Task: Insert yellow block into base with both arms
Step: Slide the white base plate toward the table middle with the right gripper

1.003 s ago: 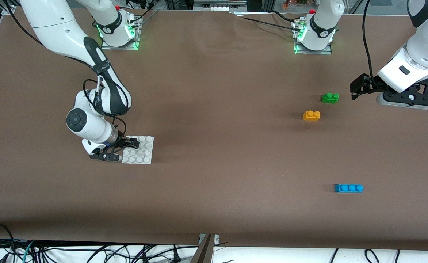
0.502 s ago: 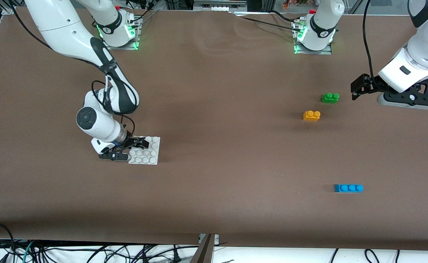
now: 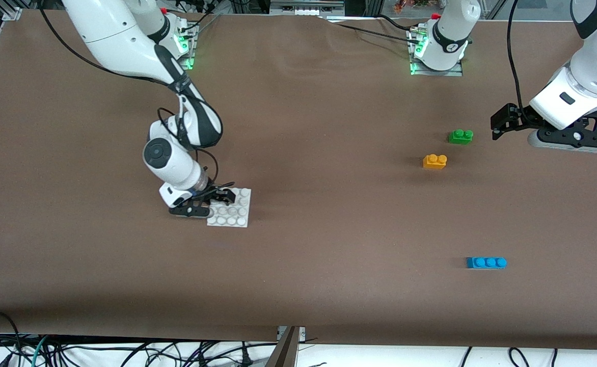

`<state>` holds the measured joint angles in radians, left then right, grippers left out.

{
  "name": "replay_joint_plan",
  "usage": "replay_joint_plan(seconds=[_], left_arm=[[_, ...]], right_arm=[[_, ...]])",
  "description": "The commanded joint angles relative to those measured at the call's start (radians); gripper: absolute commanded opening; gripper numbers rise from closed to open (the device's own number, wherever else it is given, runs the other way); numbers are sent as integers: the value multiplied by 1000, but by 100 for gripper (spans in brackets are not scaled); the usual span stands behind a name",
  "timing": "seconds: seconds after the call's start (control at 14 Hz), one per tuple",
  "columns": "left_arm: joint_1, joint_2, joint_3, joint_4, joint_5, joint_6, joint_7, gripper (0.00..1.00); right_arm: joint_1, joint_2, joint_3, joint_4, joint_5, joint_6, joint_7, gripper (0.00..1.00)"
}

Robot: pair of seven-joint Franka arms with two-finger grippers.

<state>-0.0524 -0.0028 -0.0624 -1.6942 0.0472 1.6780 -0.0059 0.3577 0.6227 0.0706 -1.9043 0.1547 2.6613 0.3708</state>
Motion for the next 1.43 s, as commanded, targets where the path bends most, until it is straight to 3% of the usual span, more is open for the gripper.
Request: replay_joint_plan(seconds=[0.0,1.08,1.36], left_arm=[[3,-2,-1,13,20,-15,14,100],[3,-2,1,15,20,-15,14,100],[3,-2,1,15,20,-15,12,100]], right_arm=[[61,35,3,22,-4,34,71,72],[345,281,2,372,0,80,319,72],[388,319,0,432,-50,80,422,72]])
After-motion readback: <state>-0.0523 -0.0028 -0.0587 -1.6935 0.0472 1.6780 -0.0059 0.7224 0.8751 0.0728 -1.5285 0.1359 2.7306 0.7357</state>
